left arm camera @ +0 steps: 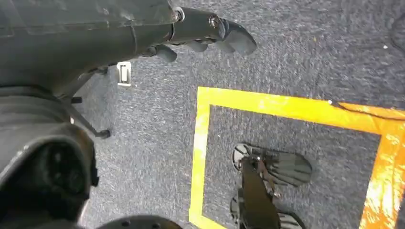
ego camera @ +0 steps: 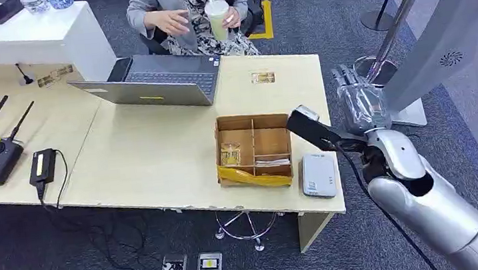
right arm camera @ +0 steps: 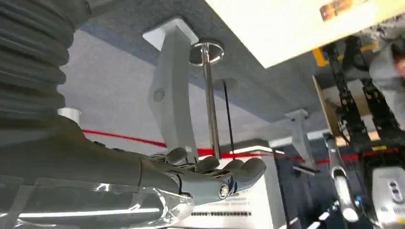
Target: Pass the card to the sensor for recognition and then transmit it.
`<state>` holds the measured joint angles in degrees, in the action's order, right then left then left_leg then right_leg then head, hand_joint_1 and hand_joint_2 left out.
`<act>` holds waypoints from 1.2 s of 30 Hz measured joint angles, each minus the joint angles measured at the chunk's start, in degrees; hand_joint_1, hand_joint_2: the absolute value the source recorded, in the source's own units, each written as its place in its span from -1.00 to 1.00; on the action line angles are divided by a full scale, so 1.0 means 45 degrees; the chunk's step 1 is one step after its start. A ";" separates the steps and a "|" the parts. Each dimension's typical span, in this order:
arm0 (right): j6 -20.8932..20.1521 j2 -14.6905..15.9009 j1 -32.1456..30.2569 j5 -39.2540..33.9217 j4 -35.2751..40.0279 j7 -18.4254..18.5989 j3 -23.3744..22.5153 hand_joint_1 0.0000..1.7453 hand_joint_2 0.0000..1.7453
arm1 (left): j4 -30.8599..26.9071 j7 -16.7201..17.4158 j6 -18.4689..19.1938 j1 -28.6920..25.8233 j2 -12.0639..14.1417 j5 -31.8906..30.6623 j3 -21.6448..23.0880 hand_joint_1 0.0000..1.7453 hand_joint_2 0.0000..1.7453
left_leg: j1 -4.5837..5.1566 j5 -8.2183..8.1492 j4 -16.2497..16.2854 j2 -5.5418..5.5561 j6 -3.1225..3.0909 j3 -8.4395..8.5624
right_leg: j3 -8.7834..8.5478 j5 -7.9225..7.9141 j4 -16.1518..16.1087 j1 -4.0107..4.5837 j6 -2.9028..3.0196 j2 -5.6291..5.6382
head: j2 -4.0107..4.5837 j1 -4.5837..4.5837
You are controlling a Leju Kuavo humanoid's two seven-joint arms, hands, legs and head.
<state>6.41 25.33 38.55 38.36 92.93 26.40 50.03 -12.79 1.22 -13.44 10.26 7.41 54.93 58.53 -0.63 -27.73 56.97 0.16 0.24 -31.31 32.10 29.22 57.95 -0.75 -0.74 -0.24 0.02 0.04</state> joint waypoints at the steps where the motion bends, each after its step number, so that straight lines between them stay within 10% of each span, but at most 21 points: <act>1: -0.0064 0.0167 -0.0068 0.0044 0.0344 0.0083 0.0000 -1.00 1.00 | 0.0000 -0.0010 -0.0025 -0.0056 0.0025 0.0020 0.0000 -1.00 -1.00 | 0.0000 0.0000 0.0000 -0.0005 0.0000 0.0000 | 0.0000 0.0000 0.0000 0.0000 0.0000 0.0004 | 0.0000 0.0000; 14: -0.2249 0.1356 -0.0960 0.2822 0.3800 0.1846 0.0603 -1.00 1.00 | 0.0000 -0.0097 -0.0428 -0.0210 0.0044 0.0219 -0.0034 -1.00 -1.00 | 0.0000 -0.0001 -0.0002 -0.0007 0.0000 -0.0004 | -0.0005 0.0000 0.0000 0.0000 0.0000 0.0004 | 0.0000 0.0005; 36: -0.1875 -0.0412 -0.1668 0.2788 0.2474 0.1521 0.2448 -1.00 1.00 | 0.0000 -0.0252 -0.0462 -0.0289 -0.0058 0.0418 -0.0253 -1.00 -1.00 | -0.0003 0.0000 -0.0004 0.0004 0.0001 -0.0020 | -0.0003 0.0003 0.0002 0.0003 0.0001 -0.0017 | 0.0000 0.0000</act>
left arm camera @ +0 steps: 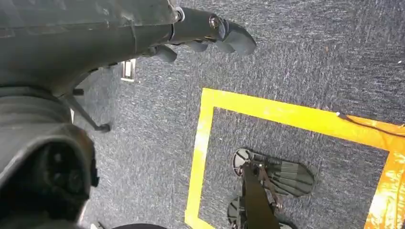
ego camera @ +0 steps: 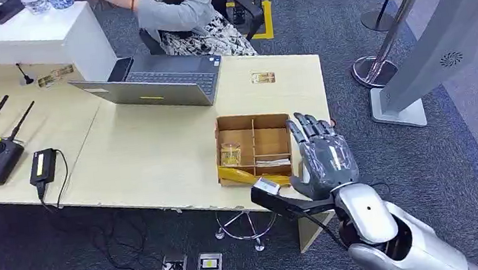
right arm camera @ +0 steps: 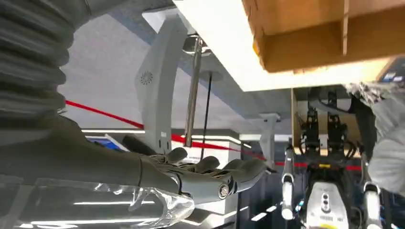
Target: Pass the card to the sensor for recognition and then transmit it.
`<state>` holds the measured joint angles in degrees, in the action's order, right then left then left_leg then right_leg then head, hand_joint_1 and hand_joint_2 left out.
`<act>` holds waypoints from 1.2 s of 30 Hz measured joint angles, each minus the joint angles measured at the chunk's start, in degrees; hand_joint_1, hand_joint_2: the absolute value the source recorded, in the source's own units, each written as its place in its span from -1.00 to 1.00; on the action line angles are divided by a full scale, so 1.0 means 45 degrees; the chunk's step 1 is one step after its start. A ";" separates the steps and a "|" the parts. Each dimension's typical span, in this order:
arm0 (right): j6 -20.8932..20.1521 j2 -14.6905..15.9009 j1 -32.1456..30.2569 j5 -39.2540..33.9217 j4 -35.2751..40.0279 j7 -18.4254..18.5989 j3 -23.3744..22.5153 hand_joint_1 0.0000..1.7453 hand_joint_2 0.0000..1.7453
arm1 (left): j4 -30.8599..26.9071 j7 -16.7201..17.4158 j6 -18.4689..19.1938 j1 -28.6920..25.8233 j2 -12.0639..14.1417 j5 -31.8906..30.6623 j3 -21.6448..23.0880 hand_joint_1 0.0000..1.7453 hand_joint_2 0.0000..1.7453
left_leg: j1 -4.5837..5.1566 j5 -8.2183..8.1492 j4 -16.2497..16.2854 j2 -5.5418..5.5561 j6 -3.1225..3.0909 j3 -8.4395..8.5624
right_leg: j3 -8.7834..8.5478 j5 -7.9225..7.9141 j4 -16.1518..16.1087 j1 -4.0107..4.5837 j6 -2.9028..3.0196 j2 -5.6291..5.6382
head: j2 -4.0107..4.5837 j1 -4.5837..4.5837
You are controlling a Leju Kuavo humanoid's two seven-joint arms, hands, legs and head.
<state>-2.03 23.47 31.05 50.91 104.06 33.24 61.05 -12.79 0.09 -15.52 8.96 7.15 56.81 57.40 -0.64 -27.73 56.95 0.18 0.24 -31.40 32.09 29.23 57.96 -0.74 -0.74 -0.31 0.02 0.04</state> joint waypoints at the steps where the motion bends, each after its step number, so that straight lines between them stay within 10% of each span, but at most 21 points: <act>1: 0.0029 -0.0073 -0.0036 0.0029 -0.0155 -0.0029 0.0058 -1.00 1.00 | 0.0000 0.0000 -0.0005 0.0000 -0.0005 0.0000 0.0000 -1.00 -1.00 | 0.0000 0.0000 0.0000 0.0000 0.0000 0.0000 | 0.0000 0.0000 0.0000 0.0000 0.0000 0.0001 | 0.0000 0.0000; 36: 0.1618 -0.2565 -0.1034 -0.0267 -0.3201 -0.0311 -0.0180 -1.00 1.00 | -0.0010 0.0189 0.0117 0.0031 -0.0185 0.0811 -0.0729 -1.00 -1.00 | -0.0002 0.0000 -0.0001 -0.0002 0.0001 0.0004 | 0.0001 0.0001 0.0001 0.0002 0.0001 0.0008 | 0.0000 0.0000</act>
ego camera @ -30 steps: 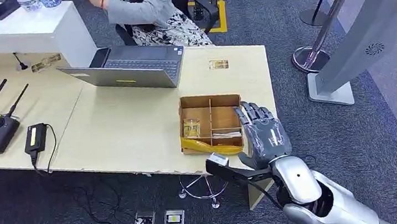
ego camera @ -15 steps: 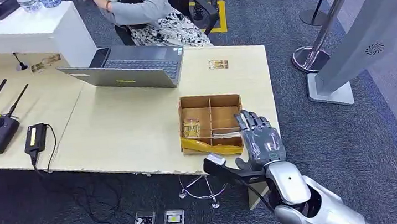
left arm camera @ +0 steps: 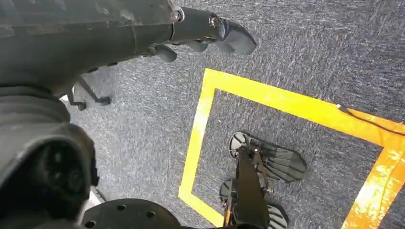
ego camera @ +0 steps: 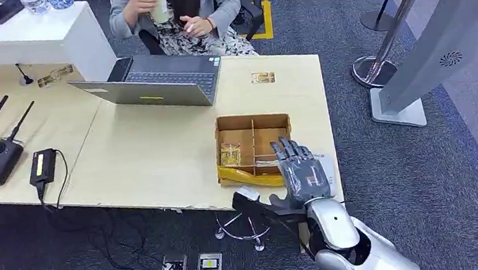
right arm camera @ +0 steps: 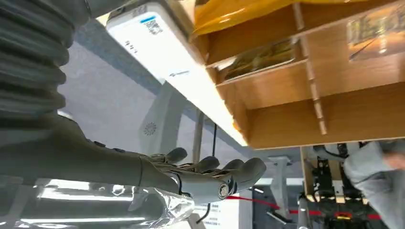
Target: Pass the card to the sensor for recognition and then transmit it.
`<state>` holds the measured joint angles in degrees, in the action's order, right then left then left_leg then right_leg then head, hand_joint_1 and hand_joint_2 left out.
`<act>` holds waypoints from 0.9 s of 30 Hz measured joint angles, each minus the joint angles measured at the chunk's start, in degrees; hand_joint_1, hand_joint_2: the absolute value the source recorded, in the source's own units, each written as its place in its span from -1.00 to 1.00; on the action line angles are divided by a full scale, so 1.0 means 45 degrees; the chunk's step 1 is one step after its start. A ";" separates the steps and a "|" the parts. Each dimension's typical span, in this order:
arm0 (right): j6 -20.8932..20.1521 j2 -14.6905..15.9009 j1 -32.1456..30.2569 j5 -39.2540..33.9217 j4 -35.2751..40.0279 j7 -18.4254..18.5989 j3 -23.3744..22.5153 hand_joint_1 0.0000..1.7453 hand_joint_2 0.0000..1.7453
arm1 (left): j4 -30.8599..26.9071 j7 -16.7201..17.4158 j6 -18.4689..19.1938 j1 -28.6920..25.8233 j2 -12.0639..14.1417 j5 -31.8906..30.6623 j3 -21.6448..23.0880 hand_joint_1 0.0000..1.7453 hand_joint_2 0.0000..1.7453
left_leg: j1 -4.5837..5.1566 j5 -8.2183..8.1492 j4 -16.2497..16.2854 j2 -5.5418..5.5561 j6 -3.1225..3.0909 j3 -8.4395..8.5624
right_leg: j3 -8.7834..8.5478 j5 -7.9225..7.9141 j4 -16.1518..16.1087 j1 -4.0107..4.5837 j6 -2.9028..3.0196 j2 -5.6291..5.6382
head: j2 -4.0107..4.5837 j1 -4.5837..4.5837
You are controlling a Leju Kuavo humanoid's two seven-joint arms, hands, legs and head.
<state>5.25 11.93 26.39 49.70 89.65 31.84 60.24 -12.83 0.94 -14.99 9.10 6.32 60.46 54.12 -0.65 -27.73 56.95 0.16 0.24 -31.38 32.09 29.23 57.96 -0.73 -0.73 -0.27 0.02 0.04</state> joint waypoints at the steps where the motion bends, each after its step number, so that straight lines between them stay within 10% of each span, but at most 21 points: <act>1: 0.0082 -0.0160 0.0000 0.0005 -0.0189 -0.0068 0.0000 -1.00 1.00 | 0.0000 0.0034 -0.0005 0.0008 -0.0005 -0.0015 0.0000 -1.00 -1.00 | 0.0000 0.0000 0.0000 0.0000 0.0000 0.0000 | 0.0000 0.0000 0.0000 0.0000 0.0000 0.0000 | 0.0000 0.0000; 27: 0.0864 -0.2666 0.0644 0.0772 -0.3686 -0.1161 0.0005 -1.00 1.00 | 0.0005 0.0252 0.0092 0.0300 -0.0087 -0.0607 0.0010 -1.00 -1.00 | 0.0000 0.0001 0.0000 0.0000 0.0001 -0.0003 | 0.0002 0.0001 0.0000 0.0001 0.0001 0.0000 | 0.0000 0.0000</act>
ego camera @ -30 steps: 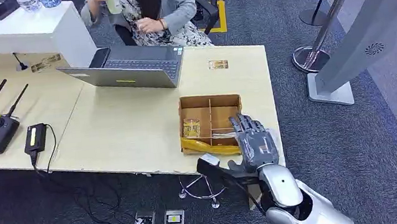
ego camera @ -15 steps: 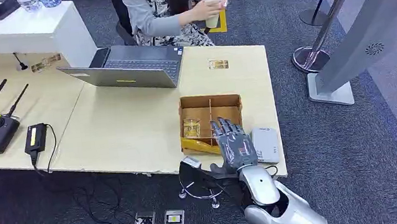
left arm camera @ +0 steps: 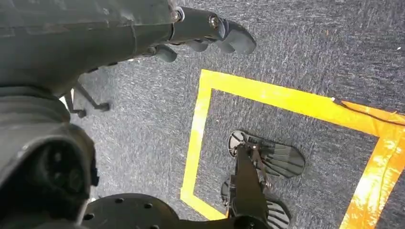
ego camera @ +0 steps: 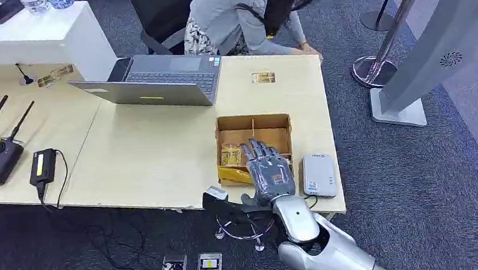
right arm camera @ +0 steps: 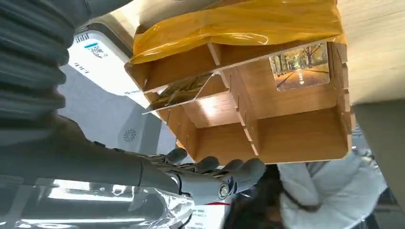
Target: Pass the card to the sensor for recognition and then transmit it.
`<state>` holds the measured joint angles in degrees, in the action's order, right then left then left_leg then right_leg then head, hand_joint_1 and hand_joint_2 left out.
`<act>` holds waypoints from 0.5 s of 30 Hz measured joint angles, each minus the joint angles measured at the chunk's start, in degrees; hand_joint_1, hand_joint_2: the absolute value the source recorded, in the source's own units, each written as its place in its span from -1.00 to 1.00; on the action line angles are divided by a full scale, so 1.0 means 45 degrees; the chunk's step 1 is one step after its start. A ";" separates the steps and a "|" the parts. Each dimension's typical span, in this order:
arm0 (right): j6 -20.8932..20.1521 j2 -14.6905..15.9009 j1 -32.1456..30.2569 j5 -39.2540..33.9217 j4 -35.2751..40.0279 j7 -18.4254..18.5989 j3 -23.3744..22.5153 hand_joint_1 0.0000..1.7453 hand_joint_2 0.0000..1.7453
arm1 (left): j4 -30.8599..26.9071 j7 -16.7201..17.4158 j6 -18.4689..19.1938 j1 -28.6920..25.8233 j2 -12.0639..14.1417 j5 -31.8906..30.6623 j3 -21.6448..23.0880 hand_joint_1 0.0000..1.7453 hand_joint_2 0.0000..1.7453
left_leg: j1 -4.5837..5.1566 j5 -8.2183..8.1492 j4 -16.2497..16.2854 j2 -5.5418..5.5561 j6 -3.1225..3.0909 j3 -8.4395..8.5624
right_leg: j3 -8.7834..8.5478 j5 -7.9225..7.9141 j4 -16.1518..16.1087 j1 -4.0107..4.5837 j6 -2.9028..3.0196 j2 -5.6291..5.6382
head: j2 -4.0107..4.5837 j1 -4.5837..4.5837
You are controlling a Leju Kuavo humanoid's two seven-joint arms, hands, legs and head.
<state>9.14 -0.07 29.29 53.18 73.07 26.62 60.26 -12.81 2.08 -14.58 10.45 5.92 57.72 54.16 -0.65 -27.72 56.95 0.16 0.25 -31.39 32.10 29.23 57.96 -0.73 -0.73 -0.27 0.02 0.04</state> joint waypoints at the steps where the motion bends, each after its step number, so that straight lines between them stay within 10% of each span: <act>1: 0.0005 -0.0039 0.0045 0.0000 -0.0146 0.0000 0.0000 -1.00 1.00 | 0.0000 0.0005 0.0000 0.0003 -0.0005 -0.0005 0.0000 -1.00 -1.00 | 0.0000 0.0000 0.0000 0.0000 0.0000 -0.0001 | 0.0002 0.0000 -0.0001 0.0000 0.0000 0.0001 | 0.0000 -0.0005; 7: 0.0097 -0.0165 0.0164 0.0005 -0.0616 -0.0024 0.0000 -1.00 1.00 | 0.0000 0.0010 0.0000 0.0054 -0.0024 -0.0029 0.0000 -1.00 -1.00 | 0.0000 0.0000 0.0001 0.0000 0.0000 0.0001 | 0.0002 0.0000 0.0000 0.0001 0.0000 0.0000 | 0.0000 0.0000; 8: 0.0121 -0.0165 0.0165 0.0005 -0.0655 -0.0019 0.0000 0.74 1.00 | 0.0000 0.0015 0.0000 0.0055 -0.0024 -0.0029 0.0000 -1.00 -1.00 | 0.0000 0.0000 0.0001 0.0000 0.0000 0.0001 | 0.0002 0.0000 0.0000 0.0001 0.0000 0.0002 | 0.0000 0.0000; 15: 0.0131 -0.0160 0.0163 0.0146 -0.0849 -0.0014 -0.0010 1.00 1.00 | 0.0000 0.0078 0.0010 0.0065 -0.0039 -0.0063 0.0000 -1.00 -1.00 | 0.0000 0.0000 0.0000 0.0000 0.0000 0.0002 | 0.0001 0.0000 0.0000 0.0000 0.0000 0.0004 | 0.0000 0.0000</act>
<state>9.73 -0.79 30.03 53.83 69.24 26.56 60.22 -12.81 2.43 -14.53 10.74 5.75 57.44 54.16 -0.65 -27.72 56.95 0.16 0.25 -31.38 32.11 29.23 57.96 -0.72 -0.73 -0.26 0.02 0.04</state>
